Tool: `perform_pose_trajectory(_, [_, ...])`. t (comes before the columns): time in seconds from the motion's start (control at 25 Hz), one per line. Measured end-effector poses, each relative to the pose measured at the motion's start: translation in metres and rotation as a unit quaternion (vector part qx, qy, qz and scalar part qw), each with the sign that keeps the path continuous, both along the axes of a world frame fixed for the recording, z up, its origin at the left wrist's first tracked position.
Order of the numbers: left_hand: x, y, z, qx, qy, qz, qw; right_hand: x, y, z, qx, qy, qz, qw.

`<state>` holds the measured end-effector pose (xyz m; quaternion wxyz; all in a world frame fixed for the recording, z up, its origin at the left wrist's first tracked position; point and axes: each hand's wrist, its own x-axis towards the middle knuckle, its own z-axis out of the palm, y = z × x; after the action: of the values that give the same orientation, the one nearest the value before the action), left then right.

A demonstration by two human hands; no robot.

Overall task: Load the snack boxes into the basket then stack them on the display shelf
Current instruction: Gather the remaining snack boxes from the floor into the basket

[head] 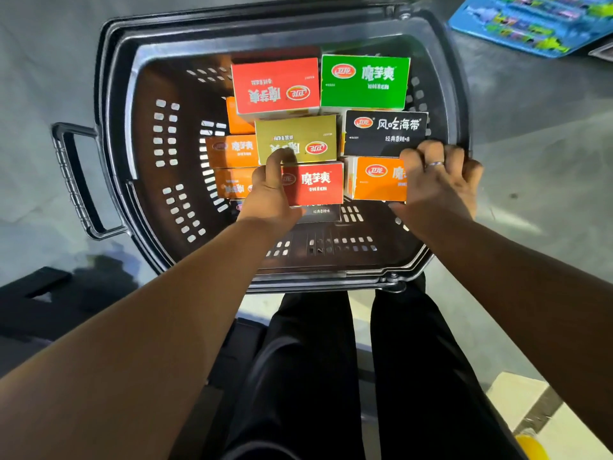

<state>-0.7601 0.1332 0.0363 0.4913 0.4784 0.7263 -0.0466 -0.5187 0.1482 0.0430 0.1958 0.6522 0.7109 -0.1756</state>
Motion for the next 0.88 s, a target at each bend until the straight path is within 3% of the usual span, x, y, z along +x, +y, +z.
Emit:
perform_pose_trajectory(0.12, [0.000,0.002,0.011,-0.025,0.009,-0.022,0.999,-0.001,0.002,0.012,-0.038,0.005,0.000,0.999])
perform_pose_trajectory(0.32, [0.002,0.015,0.053,-0.080,0.100,-0.163,0.978,0.009,0.000,0.059,-0.060,0.007,-0.018,0.998])
perform_pose_trajectory(0.52, [0.014,0.018,0.161,0.084,0.116,-0.321,0.936,0.020,-0.006,0.158,-0.035,0.023,-0.071,0.997])
perform_pose_trajectory(0.64, [0.021,0.017,0.227,0.151,0.089,-0.335,0.926,0.022,-0.007,0.244,0.000,0.034,-0.081,0.996])
perform_pose_trajectory(0.76, [0.035,0.024,0.303,0.210,0.105,-0.391,0.890,0.025,-0.013,0.326,0.049,0.045,-0.098,0.993])
perform_pose_trajectory(0.88, [0.053,0.022,0.387,0.251,0.076,-0.373,0.890,0.032,-0.029,0.397,0.102,0.072,-0.136,0.983])
